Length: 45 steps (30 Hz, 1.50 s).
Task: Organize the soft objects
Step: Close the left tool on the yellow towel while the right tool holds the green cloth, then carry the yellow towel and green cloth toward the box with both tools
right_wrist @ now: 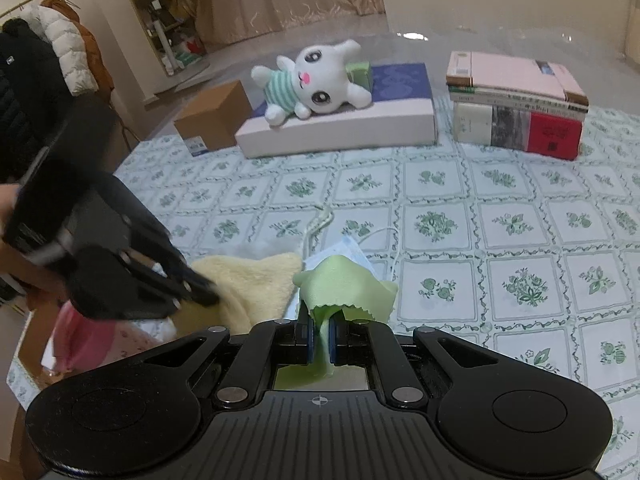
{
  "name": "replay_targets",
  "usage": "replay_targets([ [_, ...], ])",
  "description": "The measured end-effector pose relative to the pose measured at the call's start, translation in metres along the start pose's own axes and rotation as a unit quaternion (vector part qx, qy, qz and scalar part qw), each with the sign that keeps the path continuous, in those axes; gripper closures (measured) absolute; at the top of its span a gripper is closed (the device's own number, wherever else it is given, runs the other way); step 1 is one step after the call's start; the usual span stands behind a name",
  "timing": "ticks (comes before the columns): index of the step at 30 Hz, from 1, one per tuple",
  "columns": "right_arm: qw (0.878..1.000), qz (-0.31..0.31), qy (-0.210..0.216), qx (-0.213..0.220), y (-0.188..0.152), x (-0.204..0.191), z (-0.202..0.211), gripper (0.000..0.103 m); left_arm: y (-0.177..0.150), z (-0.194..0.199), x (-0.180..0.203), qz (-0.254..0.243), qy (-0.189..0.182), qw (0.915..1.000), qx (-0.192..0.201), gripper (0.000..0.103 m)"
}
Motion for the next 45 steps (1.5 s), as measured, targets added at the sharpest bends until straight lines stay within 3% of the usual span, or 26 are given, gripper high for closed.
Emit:
replay_targets([
  [10,0.999,0.034,0.004,0.039,0.009,-0.059,0.043,0.096,-0.003,0.122,-0.037,0.075,0.043,0.9911,0.101,0.100],
  [18,0.996,0.060,0.004,0.062,0.017,-0.099,0.072,0.096,-0.014,0.196,-0.054,0.112,0.073,0.9799,0.148,0.100],
  [32,0.992,0.100,0.037,0.067,0.027,-0.167,0.076,0.096,-0.080,0.262,-0.088,0.151,0.112,0.9680,0.166,0.100],
  [45,0.980,0.154,0.119,0.043,0.034,-0.267,0.006,0.096,-0.192,0.278,-0.146,0.214,0.149,0.9559,0.136,0.100],
])
Point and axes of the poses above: each gripper's, at about its wrist camera, not at the fingertips, and z roughly against the way its jaws point, x to its right, y to its top, the point moved 1 cm from there along -z, roughly the way its jaws point, and after that the axes turned 15 degrees about y, right-handed, at the moved point
